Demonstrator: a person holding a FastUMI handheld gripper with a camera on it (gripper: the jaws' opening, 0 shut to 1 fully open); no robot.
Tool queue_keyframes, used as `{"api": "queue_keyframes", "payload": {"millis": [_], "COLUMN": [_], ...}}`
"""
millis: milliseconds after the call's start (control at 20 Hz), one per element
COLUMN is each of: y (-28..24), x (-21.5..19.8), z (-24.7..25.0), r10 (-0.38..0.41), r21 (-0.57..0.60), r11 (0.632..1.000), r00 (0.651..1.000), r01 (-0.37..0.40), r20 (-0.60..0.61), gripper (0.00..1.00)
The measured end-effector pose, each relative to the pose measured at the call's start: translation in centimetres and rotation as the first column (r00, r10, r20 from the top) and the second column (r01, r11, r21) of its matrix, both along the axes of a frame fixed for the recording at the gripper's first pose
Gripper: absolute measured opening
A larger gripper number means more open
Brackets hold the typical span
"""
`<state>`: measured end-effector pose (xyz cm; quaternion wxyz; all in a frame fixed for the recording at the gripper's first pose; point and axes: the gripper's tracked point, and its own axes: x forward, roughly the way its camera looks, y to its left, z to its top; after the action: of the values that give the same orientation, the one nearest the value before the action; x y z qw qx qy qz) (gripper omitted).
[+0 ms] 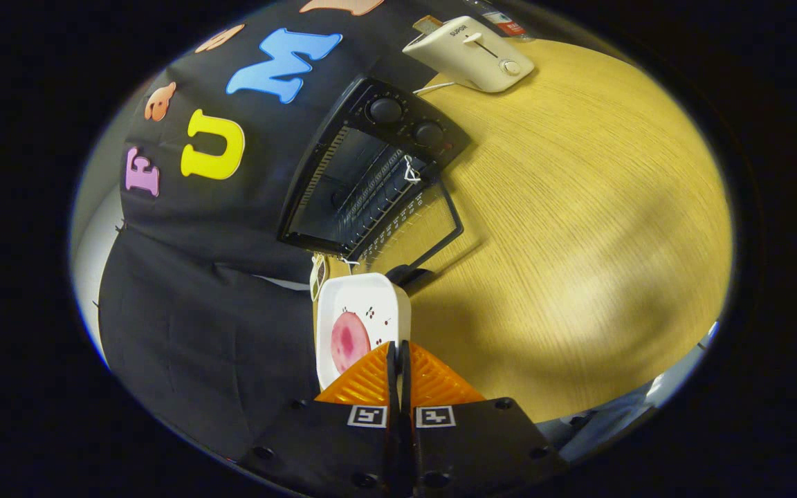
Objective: Open the toaster oven, put the food inside, and close the toaster oven door.
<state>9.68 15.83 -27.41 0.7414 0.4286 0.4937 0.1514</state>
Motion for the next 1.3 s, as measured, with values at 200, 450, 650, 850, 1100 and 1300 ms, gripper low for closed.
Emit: {"api": "queue_keyframes", "payload": {"millis": [200, 450, 650, 850, 1100, 1300], "y": [1.7, 1.9, 2.3, 3.5, 4.8, 5.1], "x": [0.9, 4.2, 7.5, 10.5, 13.9, 16.5], "z": [0.6, 0.8, 0.1, -0.6, -1.6, -2.2], "r10": [-0.093, -0.261, -0.373, -0.426, -0.527, -0.608], "r21": [0.009, 0.019, 0.043, 0.057, 0.083, 0.107], "r11": [0.996, 0.965, 0.927, 0.903, 0.845, 0.785], "r00": [0.996, 0.965, 0.928, 0.905, 0.849, 0.792], "r01": [0.092, 0.261, 0.372, 0.426, 0.529, 0.611], "r20": [0.011, 0.026, 0.008, 0.000, -0.041, -0.060], "gripper": [0.01, 0.01, 0.01, 0.01, 0.01, 0.01]}}
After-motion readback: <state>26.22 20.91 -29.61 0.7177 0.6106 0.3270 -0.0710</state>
